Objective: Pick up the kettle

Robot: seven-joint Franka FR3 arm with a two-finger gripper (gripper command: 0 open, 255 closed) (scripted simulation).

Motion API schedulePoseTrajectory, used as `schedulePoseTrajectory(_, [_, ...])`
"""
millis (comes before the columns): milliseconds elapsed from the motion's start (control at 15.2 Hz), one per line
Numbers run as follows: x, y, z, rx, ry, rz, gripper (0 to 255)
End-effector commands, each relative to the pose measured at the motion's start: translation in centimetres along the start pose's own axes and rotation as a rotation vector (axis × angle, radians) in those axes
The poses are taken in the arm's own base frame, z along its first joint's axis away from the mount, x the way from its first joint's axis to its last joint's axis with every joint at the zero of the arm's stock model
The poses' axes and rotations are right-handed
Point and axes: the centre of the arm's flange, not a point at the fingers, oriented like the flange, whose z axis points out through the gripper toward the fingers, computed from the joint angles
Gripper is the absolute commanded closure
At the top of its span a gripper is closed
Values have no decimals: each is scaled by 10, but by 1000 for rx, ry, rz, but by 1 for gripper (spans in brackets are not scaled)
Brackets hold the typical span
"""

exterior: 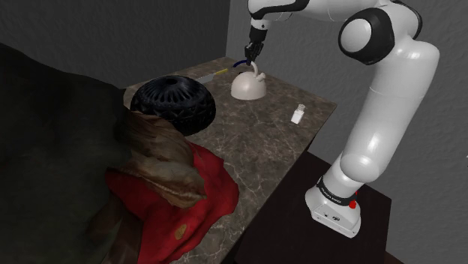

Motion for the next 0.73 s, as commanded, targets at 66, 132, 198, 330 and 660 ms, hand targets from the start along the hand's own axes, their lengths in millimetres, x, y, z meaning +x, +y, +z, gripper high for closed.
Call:
schedulePoseTrajectory(66, [1, -1, -18, -1, 2, 0, 255])
schedulePoseTrajectory(132, [2, -1, -23, -1, 2, 0, 255])
schedulePoseTrajectory(198, [2, -1, -28, -1, 2, 0, 255])
schedulePoseTrajectory(330, [3, -1, -39, -1, 2, 0, 255])
schedulePoseTrajectory(660, [5, -1, -55, -1, 2, 0, 255])
